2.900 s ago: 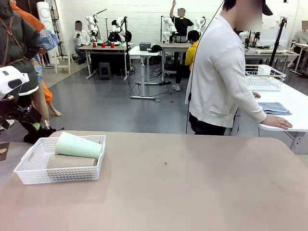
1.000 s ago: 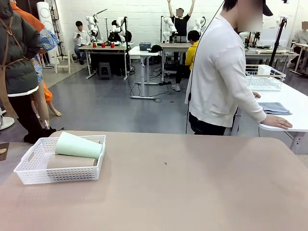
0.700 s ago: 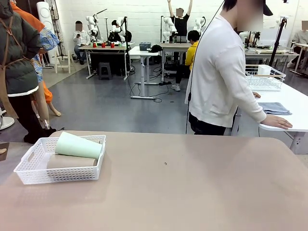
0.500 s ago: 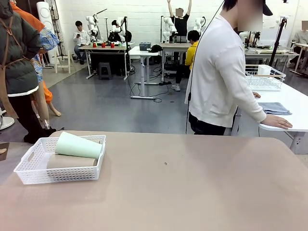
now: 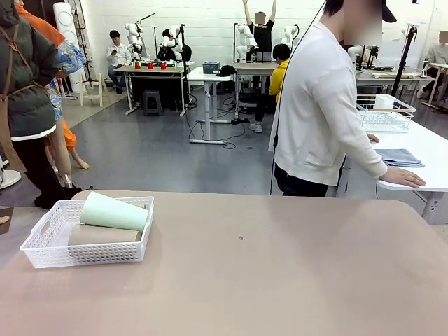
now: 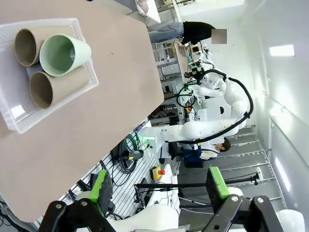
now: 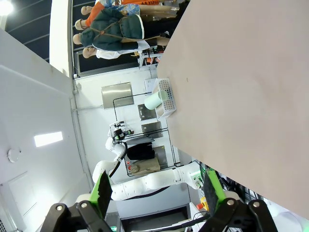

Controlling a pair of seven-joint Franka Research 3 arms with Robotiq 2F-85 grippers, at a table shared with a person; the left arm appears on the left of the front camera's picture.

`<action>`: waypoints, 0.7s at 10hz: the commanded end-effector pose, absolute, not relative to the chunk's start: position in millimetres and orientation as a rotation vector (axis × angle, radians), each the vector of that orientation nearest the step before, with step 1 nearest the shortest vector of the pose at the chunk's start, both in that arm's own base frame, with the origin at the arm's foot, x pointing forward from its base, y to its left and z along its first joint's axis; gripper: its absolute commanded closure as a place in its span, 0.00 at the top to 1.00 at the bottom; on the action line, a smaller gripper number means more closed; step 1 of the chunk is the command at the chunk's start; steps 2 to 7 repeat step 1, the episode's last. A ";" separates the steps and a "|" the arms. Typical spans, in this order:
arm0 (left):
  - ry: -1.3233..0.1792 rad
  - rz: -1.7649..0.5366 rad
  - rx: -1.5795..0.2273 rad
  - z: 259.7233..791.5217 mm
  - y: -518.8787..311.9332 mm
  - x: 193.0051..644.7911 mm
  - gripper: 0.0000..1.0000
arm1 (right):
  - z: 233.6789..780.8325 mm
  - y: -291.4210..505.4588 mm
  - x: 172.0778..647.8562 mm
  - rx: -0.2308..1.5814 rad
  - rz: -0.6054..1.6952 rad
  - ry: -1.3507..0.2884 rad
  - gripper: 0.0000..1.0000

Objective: Clean and organize the cups into the basket.
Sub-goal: Move the Organizing basket back to the left side of the table.

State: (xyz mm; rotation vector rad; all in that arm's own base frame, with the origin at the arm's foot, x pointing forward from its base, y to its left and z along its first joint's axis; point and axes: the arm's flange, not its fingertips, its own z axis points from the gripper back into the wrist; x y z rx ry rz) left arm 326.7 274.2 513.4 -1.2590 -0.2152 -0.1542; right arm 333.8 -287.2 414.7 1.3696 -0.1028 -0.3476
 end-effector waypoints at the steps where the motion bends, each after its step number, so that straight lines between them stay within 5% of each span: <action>1: -0.231 -0.170 -1.267 519.2 277.8 325.5 1.00 | 415.7 -283.6 331.1 1.370 -0.341 -0.105 1.00; 7: -0.231 -0.170 -1.267 519.2 277.8 325.5 1.00 | 415.7 -283.6 331.1 1.370 -0.341 -0.105 1.00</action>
